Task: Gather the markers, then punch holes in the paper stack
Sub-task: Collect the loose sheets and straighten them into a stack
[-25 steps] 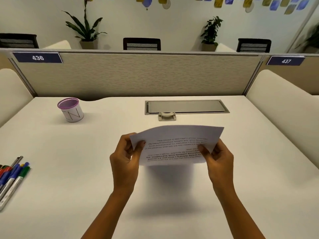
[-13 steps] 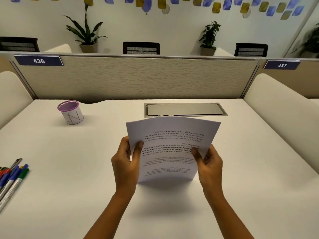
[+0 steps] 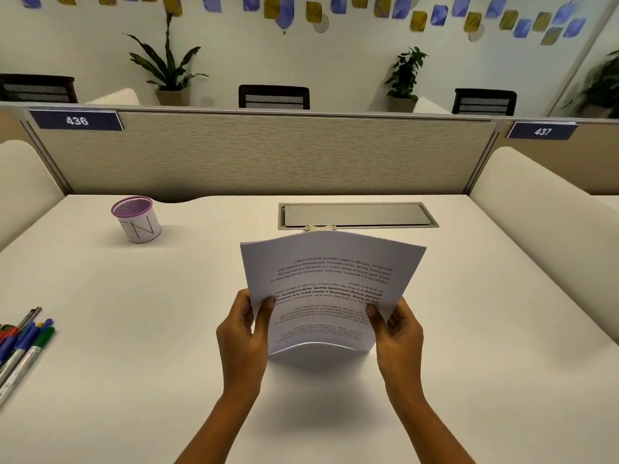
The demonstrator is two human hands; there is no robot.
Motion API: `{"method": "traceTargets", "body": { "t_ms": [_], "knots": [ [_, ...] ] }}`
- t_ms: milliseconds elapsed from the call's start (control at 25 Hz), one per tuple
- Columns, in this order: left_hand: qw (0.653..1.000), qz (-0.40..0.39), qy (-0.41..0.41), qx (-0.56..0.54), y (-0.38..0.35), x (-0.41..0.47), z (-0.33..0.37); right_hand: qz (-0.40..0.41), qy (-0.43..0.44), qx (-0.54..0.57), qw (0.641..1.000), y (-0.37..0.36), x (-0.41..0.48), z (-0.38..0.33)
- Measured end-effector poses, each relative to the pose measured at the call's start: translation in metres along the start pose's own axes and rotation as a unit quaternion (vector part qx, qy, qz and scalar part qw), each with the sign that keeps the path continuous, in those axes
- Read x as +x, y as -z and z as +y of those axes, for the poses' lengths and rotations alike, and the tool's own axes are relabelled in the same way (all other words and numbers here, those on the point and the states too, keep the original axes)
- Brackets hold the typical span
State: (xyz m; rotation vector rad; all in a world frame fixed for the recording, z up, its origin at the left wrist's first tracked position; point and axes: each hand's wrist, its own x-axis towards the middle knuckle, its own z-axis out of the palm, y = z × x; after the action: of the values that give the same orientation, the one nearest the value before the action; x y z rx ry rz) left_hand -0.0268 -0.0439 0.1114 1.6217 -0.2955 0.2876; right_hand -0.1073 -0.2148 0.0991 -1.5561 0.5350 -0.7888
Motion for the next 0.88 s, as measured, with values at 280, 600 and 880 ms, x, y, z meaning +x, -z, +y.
{"method": "traceTargets", "body": {
  "t_ms": [280,600,880],
  "knots": [
    [1.000,-0.004,0.008,0.006,0.003,-0.004,-0.004,-0.009,0.009,-0.004,1.000,0.005,-0.002,0.004],
    [0.999,0.029,0.001,0.014,0.017,0.012,-0.002,-0.023,0.128,-0.070,0.989,0.019,0.010,-0.019],
    [0.983,0.039,-0.133,0.119,0.034,0.033,0.018,-0.114,0.342,-0.286,0.888,0.034,0.030,-0.081]
  ]
}}
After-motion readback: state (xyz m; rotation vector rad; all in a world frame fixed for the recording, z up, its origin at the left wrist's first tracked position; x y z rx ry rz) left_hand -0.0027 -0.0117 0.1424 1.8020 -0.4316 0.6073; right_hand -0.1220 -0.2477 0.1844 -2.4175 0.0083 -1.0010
